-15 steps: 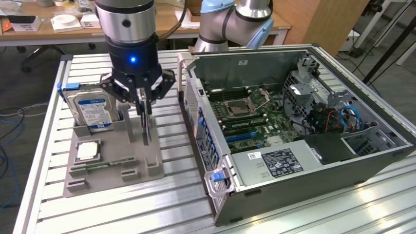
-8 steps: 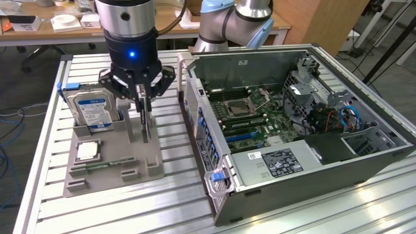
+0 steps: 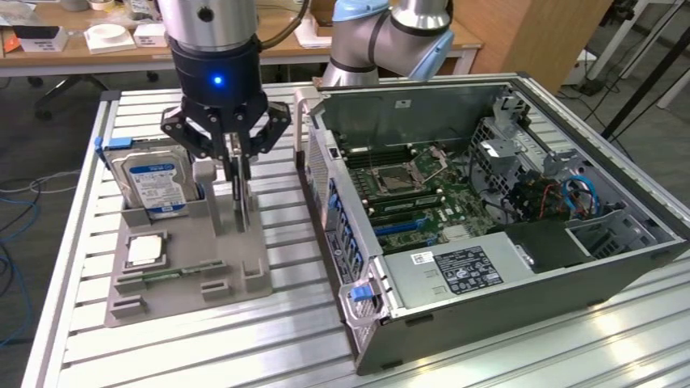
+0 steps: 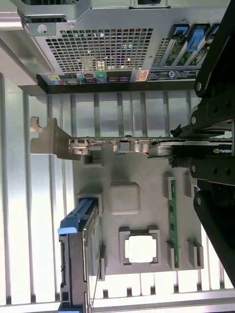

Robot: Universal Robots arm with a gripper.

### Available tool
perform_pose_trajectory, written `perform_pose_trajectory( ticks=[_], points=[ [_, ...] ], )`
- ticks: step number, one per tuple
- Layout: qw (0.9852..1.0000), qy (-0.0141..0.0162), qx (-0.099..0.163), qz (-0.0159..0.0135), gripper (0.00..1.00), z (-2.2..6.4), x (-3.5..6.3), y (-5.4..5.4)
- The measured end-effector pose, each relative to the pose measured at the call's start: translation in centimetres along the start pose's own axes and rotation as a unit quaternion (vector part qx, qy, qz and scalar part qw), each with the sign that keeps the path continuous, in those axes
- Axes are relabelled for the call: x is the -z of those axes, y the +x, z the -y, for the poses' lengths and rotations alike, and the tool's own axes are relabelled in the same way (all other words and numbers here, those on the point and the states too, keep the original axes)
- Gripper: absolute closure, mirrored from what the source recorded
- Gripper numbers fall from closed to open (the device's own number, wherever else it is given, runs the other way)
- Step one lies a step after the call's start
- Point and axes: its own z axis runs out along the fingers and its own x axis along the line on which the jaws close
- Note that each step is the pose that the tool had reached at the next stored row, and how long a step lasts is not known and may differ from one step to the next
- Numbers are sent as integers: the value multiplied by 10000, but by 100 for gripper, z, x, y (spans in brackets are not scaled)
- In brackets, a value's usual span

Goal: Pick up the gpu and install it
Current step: 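Pick up the gpu and move the gpu toward the slot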

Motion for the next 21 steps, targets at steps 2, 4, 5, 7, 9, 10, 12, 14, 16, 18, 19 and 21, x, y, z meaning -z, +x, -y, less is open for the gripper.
perform_pose_trajectory(
  ticks=[2, 4, 5, 7, 9, 10, 12, 14, 16, 18, 19, 21],
  points=[
    [10000, 0, 0, 0, 74, -1, 21, 0],
    [10000, -1, 0, 0, 74, -2, 40, 0],
    [10000, -1, 0, 0, 74, -2, 52, -1],
    [10000, -1, 0, 0, 74, -3, 73, -1],
    [10000, -2, 0, 0, 74, -4, 95, -2],
    [10000, -2, 0, 0, 74, -5, 108, -2],
    [10000, -4, 0, 0, 74, -6, 132, -2],
    [10000, -5, 0, 0, 74, -7, 157, -2],
    [10000, -7, -1, -1, 74, -8, 185, -3],
    [10000, -8, -1, 0, 74, -10, 211, -3],
    [10000, -9, -1, -1, 74, -10, 225, -3],
    [10000, -10, 0, -1, 74, -11, 252, -4]
  ],
)
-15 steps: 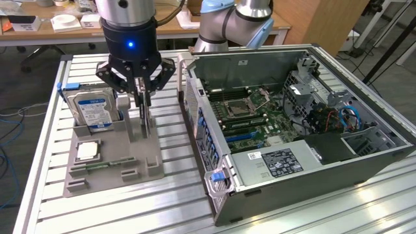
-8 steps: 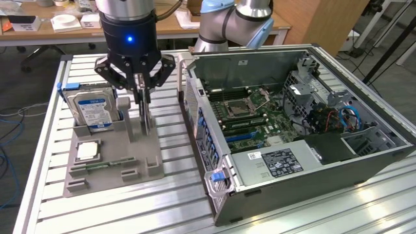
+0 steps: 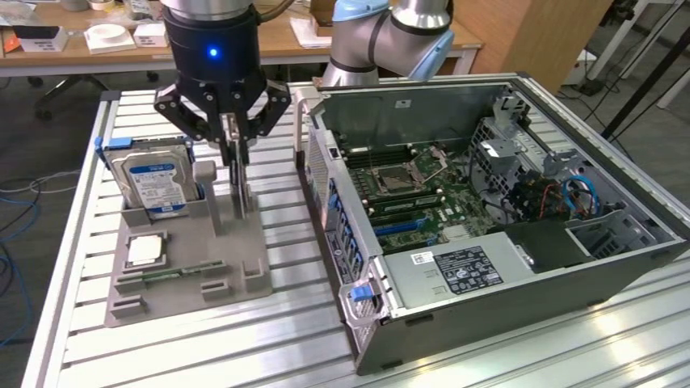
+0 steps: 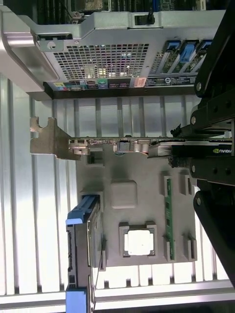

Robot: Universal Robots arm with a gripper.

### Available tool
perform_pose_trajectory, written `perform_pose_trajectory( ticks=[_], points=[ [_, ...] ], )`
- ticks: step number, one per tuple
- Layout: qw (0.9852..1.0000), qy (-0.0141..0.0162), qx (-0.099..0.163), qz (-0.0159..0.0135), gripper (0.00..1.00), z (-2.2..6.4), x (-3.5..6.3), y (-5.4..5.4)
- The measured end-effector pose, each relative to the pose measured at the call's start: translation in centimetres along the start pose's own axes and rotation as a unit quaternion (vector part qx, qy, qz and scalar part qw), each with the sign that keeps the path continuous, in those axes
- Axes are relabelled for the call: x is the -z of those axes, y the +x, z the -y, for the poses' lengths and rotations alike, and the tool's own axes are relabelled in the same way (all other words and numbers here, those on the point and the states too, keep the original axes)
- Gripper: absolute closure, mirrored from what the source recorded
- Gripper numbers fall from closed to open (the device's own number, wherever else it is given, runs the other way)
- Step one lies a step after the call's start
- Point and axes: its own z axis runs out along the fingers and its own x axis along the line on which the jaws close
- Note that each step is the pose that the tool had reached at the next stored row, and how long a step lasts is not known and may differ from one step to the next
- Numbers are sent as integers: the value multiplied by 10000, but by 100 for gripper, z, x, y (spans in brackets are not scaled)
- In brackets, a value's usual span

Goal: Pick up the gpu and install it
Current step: 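Pick up the gpu and move the gpu toward the slot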

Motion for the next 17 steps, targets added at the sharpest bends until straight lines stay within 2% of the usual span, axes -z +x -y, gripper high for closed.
perform_pose_trajectory(
  ticks=[17],
  points=[
    [10000, -15, 0, -1, 74, -11, 231, -4]
  ],
)
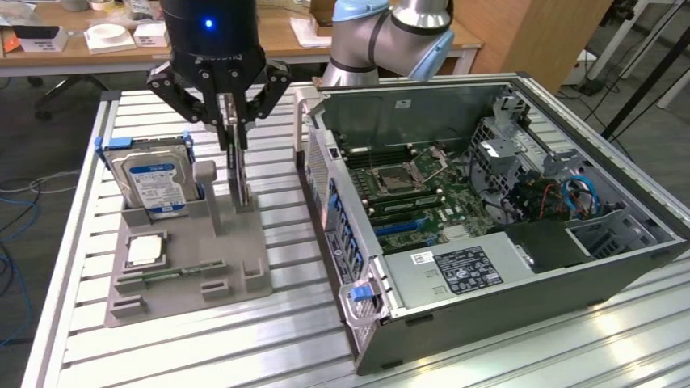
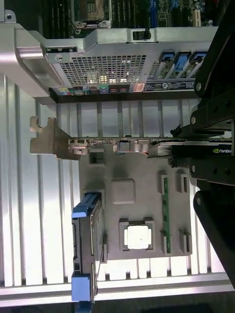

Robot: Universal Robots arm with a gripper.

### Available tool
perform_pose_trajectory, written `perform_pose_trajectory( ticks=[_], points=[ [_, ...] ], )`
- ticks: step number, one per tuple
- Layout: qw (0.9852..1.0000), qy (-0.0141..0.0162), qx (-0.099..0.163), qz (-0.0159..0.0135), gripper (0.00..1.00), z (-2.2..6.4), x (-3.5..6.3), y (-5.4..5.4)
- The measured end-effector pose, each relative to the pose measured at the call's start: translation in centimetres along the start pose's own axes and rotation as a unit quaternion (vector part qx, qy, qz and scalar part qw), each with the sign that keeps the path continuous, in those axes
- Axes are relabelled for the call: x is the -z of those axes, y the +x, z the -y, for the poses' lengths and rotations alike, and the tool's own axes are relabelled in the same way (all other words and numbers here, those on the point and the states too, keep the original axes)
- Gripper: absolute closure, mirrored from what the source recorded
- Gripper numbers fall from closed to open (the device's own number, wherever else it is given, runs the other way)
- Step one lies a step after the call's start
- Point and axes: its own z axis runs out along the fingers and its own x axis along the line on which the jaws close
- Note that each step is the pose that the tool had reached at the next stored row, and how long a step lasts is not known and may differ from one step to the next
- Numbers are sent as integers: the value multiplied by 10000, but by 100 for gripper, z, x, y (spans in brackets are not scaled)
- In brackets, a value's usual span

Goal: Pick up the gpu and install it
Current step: 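Pick up the gpu and move the gpu toward the slot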

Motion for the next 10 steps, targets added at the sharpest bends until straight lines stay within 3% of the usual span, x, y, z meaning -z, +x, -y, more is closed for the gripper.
perform_pose_trajectory(
  ticks=[10],
  points=[
    [10000, -8, 0, -1, 74, -6, 119, -2]
  ],
)
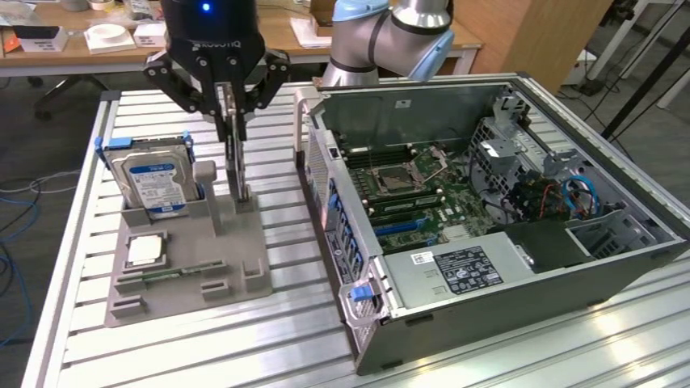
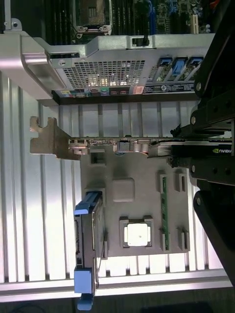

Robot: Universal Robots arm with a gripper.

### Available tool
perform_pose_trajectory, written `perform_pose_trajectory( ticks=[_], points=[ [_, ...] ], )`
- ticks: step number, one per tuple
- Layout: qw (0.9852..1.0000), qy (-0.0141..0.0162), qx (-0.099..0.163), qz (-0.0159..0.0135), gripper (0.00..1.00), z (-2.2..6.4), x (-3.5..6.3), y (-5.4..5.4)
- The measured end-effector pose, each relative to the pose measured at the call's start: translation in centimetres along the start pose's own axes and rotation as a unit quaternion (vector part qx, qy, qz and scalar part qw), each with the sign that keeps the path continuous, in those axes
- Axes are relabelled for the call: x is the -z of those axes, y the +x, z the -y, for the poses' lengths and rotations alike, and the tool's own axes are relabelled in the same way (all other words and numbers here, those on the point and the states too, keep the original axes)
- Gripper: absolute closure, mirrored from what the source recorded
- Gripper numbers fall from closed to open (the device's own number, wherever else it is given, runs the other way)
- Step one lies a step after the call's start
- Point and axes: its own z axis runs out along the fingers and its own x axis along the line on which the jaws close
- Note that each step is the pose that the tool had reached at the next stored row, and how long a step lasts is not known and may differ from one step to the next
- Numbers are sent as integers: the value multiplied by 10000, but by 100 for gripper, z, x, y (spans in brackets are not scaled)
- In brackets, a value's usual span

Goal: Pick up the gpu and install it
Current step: 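Pick up the gpu and move the gpu toward the slot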

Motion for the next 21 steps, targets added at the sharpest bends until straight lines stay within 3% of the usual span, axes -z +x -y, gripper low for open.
perform_pose_trajectory(
  ticks=[21],
  points=[
    [10000, -15, 0, -1, 74, -11, 219, -4]
  ],
)
